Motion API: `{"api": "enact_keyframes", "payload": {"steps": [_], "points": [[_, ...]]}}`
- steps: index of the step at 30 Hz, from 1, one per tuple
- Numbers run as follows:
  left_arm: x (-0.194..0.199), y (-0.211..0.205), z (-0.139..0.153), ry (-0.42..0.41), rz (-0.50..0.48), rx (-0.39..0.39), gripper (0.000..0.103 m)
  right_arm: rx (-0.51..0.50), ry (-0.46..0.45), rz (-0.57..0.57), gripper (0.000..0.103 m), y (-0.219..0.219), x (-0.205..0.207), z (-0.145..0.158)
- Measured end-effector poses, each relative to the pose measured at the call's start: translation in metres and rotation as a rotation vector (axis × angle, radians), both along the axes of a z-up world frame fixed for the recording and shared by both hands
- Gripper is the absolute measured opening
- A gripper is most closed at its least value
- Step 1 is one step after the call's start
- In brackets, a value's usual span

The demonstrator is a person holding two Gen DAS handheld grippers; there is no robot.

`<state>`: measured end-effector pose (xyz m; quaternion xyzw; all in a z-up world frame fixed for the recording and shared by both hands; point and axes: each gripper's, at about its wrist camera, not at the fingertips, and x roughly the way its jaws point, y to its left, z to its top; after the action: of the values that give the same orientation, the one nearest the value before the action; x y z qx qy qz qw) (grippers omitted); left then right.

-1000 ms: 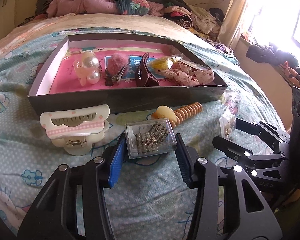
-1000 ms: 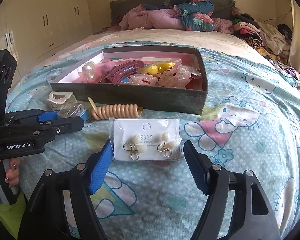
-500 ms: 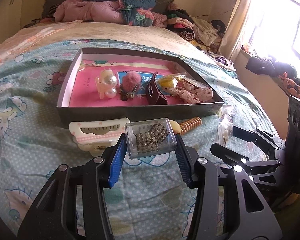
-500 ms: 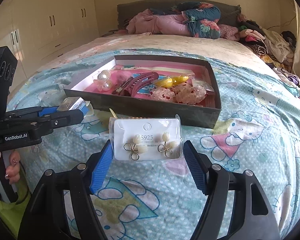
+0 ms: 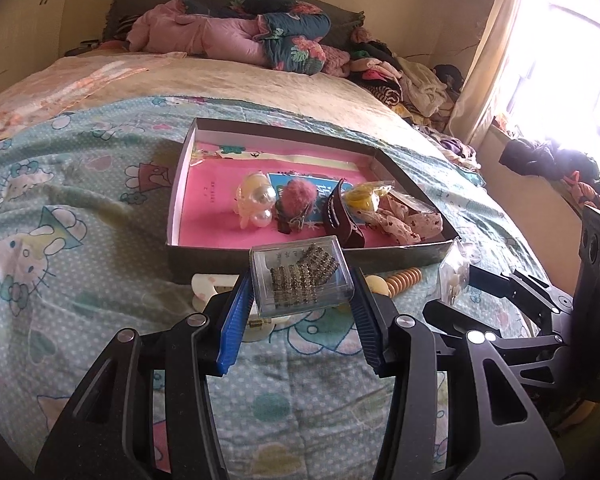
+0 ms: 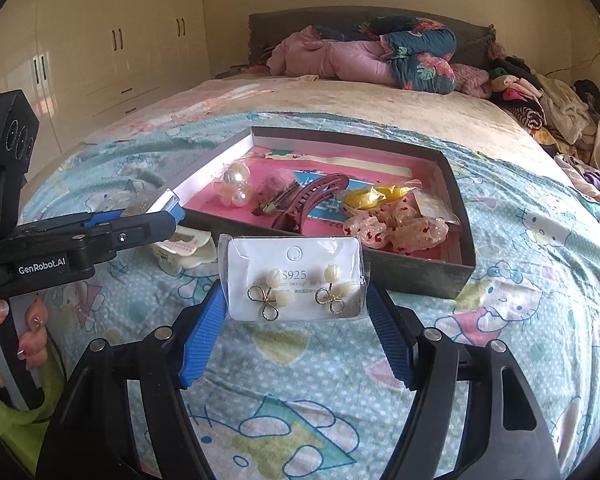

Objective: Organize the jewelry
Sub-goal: 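Carry the earring card and hairpin box over the dark tray with both tools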

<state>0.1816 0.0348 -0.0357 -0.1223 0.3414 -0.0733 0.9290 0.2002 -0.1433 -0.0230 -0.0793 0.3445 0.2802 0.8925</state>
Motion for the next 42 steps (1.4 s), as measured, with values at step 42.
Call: {"api": "enact_keyframes", "payload": {"steps": [42], "points": [[0.080, 0.004, -0.013, 0.071, -0.020, 0.091, 0.039, -0.032, -0.002, -0.159, 0.069, -0.008, 0.102, 0.003]]}}
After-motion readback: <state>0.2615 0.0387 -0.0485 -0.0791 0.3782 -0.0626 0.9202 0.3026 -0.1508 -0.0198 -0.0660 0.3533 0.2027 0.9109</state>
